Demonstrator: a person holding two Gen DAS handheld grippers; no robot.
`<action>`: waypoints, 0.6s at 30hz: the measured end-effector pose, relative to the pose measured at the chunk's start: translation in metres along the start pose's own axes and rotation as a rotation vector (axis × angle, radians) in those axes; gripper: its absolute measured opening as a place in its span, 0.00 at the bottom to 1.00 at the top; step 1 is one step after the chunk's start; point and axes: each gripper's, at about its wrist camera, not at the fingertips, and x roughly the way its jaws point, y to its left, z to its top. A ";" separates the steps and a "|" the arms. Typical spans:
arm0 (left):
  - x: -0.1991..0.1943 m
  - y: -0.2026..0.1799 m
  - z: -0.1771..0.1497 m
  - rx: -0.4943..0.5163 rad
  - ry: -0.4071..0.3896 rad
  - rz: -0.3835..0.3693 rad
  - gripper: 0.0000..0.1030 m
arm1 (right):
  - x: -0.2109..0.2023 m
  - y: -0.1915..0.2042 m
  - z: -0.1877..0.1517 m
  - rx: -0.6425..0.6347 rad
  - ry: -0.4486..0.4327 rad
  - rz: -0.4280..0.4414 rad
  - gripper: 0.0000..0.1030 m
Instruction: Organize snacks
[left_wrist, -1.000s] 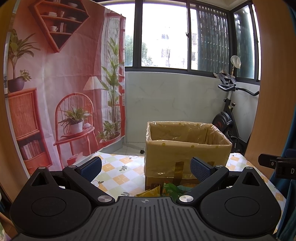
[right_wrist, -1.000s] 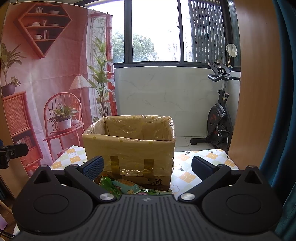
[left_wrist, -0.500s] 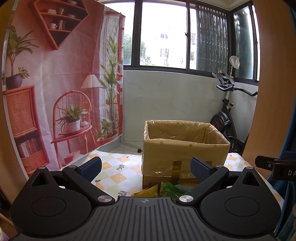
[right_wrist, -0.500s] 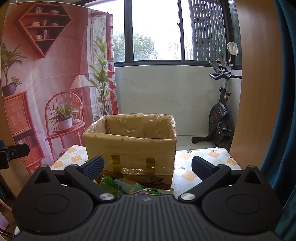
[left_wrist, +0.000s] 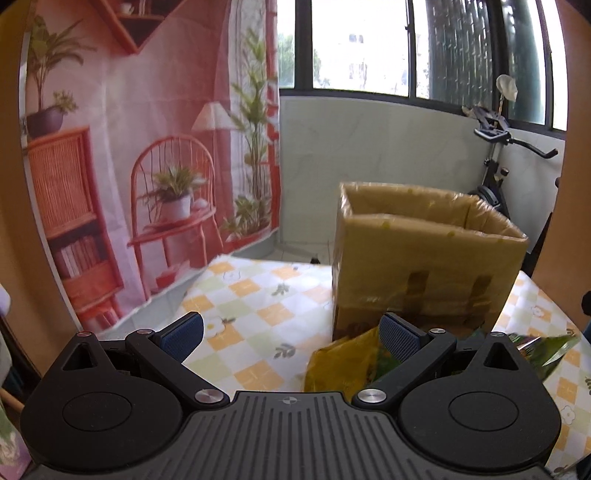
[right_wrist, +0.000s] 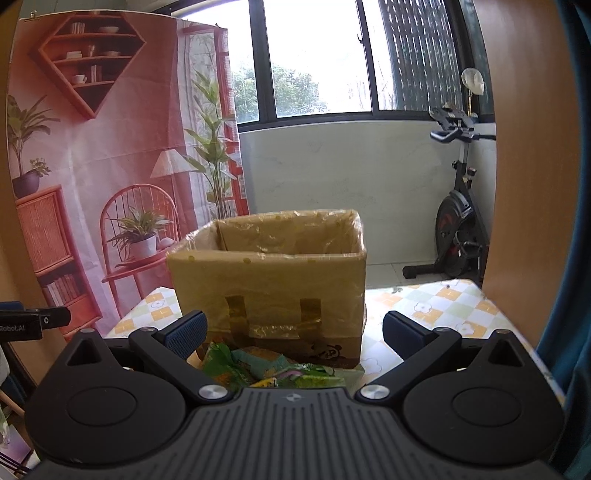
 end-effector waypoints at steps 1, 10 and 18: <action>0.004 0.004 -0.004 -0.008 0.003 -0.006 0.99 | 0.005 -0.002 -0.004 0.008 0.010 0.006 1.00; 0.032 0.006 -0.028 -0.017 0.034 -0.065 0.97 | 0.053 -0.008 -0.036 0.068 0.159 -0.003 1.00; 0.044 0.010 -0.037 -0.052 0.058 -0.080 0.97 | 0.062 -0.005 -0.045 0.054 0.168 -0.020 1.00</action>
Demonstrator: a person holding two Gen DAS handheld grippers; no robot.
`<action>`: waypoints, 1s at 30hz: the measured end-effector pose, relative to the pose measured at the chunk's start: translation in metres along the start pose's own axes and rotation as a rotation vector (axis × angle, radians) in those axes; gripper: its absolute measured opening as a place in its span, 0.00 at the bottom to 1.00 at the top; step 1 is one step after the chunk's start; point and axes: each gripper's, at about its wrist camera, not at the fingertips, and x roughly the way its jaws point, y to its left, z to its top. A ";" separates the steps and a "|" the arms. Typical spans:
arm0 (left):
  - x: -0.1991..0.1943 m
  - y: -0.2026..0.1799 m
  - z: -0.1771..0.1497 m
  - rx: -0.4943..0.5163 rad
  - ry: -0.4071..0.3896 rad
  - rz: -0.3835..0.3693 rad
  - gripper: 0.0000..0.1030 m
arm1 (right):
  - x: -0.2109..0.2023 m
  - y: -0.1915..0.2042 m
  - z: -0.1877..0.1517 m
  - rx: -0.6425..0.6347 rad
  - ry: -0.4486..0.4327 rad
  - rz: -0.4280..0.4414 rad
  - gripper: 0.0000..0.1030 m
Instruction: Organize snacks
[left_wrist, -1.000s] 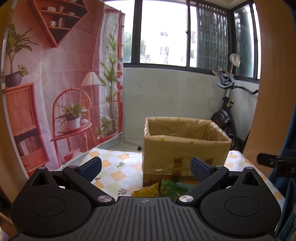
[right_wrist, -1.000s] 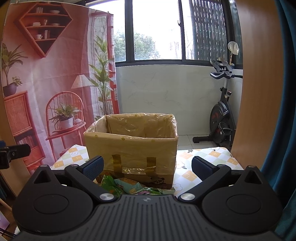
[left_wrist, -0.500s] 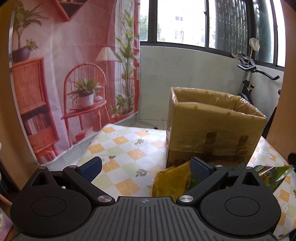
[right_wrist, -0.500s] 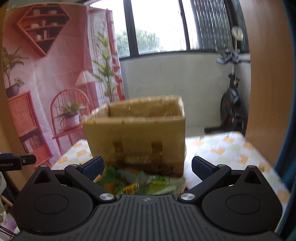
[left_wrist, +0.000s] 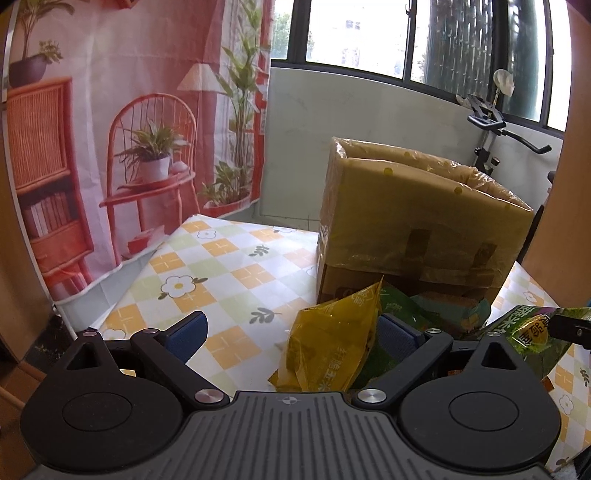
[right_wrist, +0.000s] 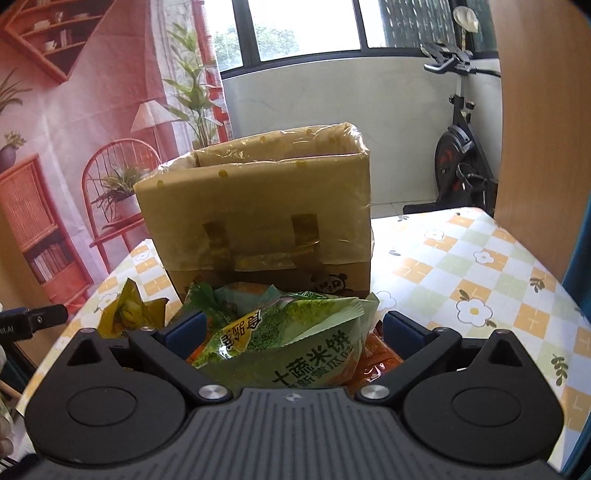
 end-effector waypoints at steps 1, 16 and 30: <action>0.000 0.000 -0.001 0.000 0.001 0.000 0.97 | 0.001 0.001 -0.001 -0.007 -0.002 -0.006 1.00; 0.006 -0.015 -0.009 0.053 0.003 -0.030 0.95 | 0.012 -0.002 -0.006 0.026 0.006 -0.035 1.00; 0.034 -0.019 -0.020 0.049 0.053 -0.053 0.83 | 0.044 -0.017 -0.014 0.220 0.076 0.027 0.99</action>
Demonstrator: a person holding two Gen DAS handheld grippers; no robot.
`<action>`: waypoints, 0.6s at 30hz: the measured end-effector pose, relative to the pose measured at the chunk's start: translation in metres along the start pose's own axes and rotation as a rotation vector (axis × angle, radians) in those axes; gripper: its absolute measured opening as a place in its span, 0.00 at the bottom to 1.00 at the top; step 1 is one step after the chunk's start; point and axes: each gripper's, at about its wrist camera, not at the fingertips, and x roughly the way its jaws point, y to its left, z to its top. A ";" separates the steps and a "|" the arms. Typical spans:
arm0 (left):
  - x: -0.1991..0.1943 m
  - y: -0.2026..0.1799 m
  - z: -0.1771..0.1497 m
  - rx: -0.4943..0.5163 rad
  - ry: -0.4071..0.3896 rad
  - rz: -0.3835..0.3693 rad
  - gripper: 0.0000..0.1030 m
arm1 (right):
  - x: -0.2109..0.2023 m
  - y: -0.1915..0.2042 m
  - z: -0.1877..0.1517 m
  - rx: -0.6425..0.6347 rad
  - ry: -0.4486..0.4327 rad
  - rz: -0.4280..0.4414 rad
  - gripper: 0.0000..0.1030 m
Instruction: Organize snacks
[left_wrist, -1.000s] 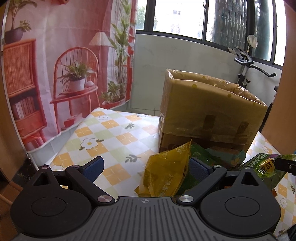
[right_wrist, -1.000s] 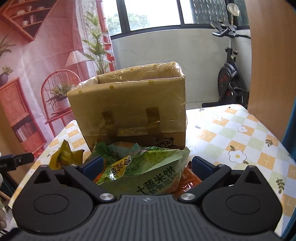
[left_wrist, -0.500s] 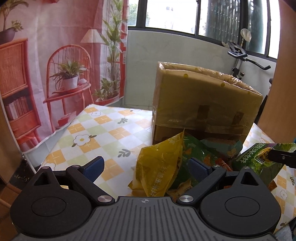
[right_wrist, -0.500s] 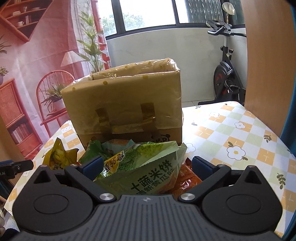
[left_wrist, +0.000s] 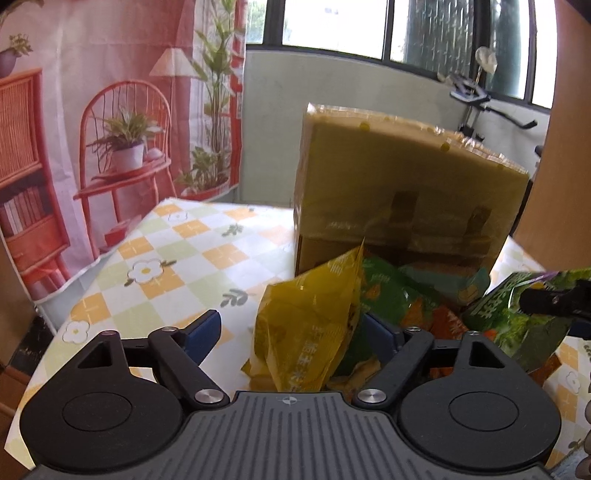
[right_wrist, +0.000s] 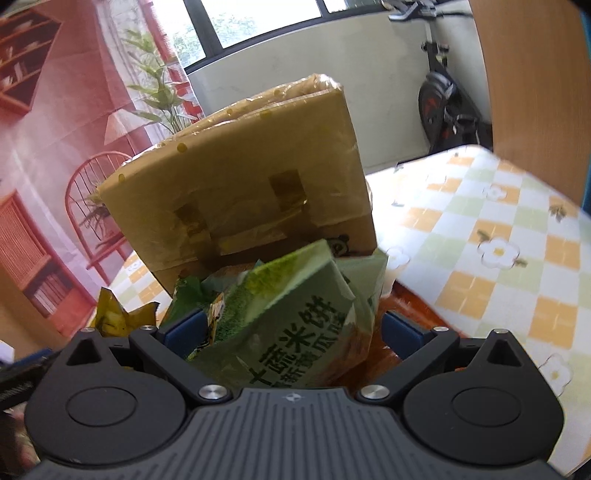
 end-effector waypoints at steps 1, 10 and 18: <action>0.002 0.000 -0.001 0.000 0.008 -0.002 0.83 | 0.001 -0.001 -0.001 0.011 0.003 0.008 0.99; 0.027 -0.005 0.000 0.053 0.044 0.016 0.83 | 0.002 0.000 -0.003 0.011 -0.010 0.036 0.99; 0.051 -0.001 -0.003 0.035 0.094 0.013 0.82 | 0.003 -0.004 -0.005 0.028 -0.015 0.043 0.99</action>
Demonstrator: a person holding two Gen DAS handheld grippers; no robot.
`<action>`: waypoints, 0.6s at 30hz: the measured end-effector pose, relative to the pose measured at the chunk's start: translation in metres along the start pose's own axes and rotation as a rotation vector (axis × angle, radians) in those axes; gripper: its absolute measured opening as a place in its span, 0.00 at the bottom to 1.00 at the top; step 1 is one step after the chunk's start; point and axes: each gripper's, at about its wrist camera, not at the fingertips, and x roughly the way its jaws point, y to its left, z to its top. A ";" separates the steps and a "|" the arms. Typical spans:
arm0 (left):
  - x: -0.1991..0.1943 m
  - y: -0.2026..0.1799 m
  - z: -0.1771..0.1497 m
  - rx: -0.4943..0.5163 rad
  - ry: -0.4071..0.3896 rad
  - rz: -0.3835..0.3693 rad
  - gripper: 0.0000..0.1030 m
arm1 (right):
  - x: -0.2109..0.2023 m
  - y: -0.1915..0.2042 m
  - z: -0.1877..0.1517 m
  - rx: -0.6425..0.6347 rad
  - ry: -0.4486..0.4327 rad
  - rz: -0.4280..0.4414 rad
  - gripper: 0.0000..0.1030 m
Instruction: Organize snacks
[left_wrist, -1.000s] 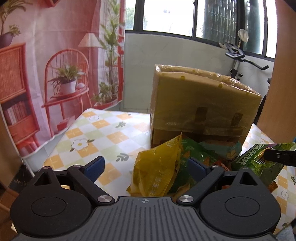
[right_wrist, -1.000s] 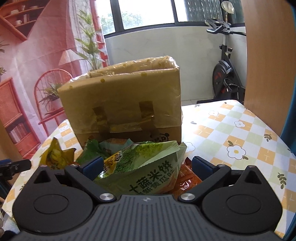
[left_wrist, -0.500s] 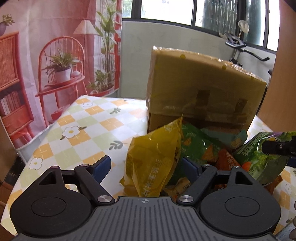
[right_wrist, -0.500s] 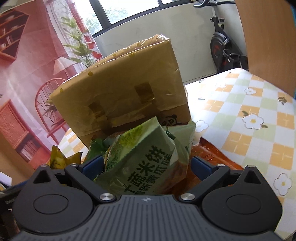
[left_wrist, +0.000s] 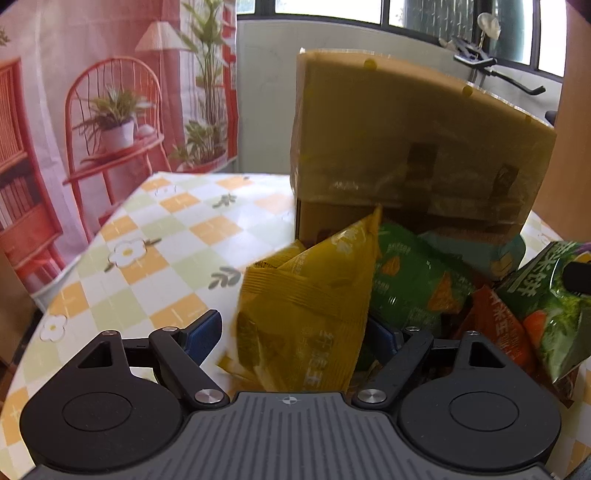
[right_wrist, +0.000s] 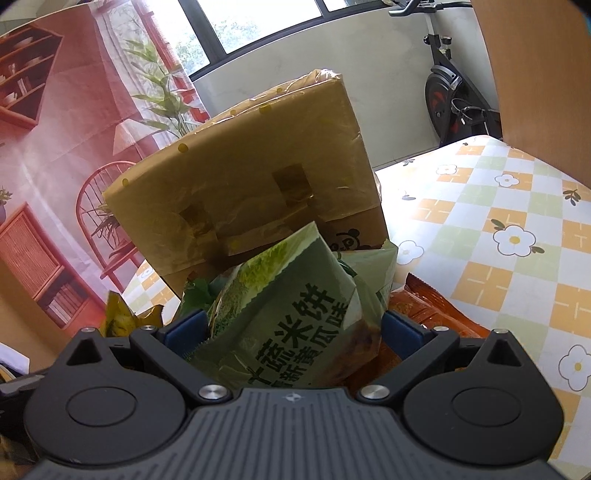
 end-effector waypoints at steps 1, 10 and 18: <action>0.002 0.000 -0.001 -0.001 0.007 -0.001 0.82 | 0.000 0.000 0.000 0.001 0.000 0.001 0.99; 0.000 0.003 -0.005 -0.014 -0.014 -0.002 0.67 | 0.002 -0.002 0.003 0.035 0.005 0.007 0.98; -0.027 0.003 -0.003 -0.016 -0.135 0.004 0.66 | -0.007 0.001 0.004 0.030 -0.033 0.041 0.76</action>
